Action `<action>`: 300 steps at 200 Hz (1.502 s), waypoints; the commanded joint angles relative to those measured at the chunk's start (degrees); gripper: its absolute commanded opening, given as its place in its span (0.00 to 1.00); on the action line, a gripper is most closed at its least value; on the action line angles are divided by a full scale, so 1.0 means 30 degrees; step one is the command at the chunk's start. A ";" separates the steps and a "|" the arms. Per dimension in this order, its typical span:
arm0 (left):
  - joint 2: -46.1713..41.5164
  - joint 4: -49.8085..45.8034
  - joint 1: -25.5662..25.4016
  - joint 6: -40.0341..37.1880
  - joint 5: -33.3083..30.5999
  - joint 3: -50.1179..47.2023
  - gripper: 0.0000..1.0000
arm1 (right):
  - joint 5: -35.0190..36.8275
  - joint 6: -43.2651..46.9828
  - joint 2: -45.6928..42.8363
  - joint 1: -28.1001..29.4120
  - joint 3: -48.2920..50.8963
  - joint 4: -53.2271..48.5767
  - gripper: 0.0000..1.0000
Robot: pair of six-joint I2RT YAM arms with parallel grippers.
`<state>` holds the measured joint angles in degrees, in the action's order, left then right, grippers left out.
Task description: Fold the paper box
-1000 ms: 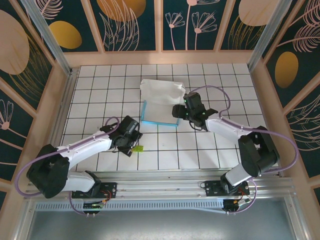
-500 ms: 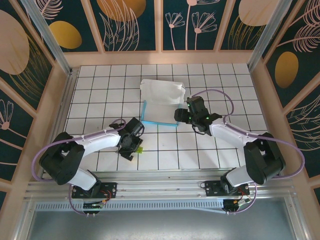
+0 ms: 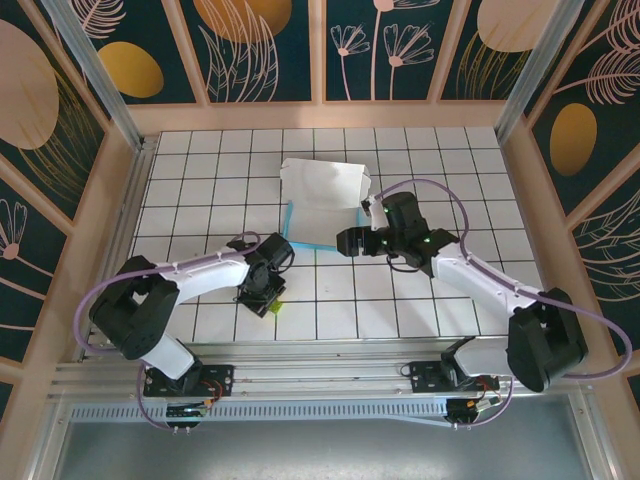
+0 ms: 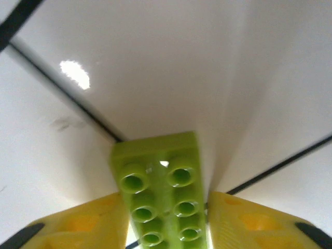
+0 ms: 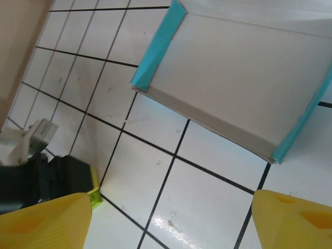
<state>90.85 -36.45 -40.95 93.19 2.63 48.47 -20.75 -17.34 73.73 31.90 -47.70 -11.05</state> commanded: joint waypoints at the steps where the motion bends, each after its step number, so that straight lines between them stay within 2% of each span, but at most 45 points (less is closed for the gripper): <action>1: 0.0140 0.2254 0.0087 -0.2366 -0.2773 0.1879 0.40 | -0.0520 0.0223 -0.0893 -0.0349 -0.0522 -0.0463 0.82; 39: -0.0382 0.1815 0.0085 -0.5788 -0.5044 0.4214 0.36 | 0.0404 -0.0136 -0.1444 -0.1552 -0.0930 -0.0565 0.82; 67: -0.0412 0.2163 0.0100 -0.7875 -0.5678 0.5179 0.37 | 0.0834 -0.0217 -0.1963 -0.2009 -0.1033 -0.0551 0.83; 84: 0.0182 -0.0858 0.0100 -0.5692 -0.5792 0.5977 0.42 | 0.0941 -0.0493 -0.2149 -0.2131 -0.1018 -0.0507 0.83; 97: 0.0430 -0.2208 0.0087 -0.3611 -0.4837 0.5633 0.50 | 0.0970 -0.0677 -0.2166 -0.2146 -0.1033 -0.0643 0.84; 124: -0.0144 0.1639 0.0088 -0.0477 -0.1214 0.1715 0.61 | 0.1197 -0.0869 -0.2107 -0.2166 -0.1005 -0.0825 0.86; 141: -0.0094 0.3273 0.0089 0.0872 -0.0499 0.0000 0.62 | 0.1221 -0.0826 -0.2161 -0.2183 -0.0974 -0.0958 0.88; 217: 0.1092 0.4646 0.0089 0.0504 -0.0869 0.0163 0.63 | 0.1322 -0.0811 -0.2152 -0.2196 -0.0681 -0.1345 0.90; 260: 0.1660 0.3209 0.0086 -0.0946 -0.1970 0.2289 0.63 | 0.1439 -0.0664 -0.2009 -0.2181 -0.0681 -0.1331 0.90; 300: 0.2306 0.2220 0.0086 -0.1194 -0.2030 0.3116 0.63 | 0.1439 -0.0665 -0.1932 -0.2181 -0.0586 -0.1298 0.91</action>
<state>96.05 -26.41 -40.82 91.07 -2.48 56.25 -17.43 -18.98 68.38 25.80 -49.36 -14.22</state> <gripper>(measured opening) 0.627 0.905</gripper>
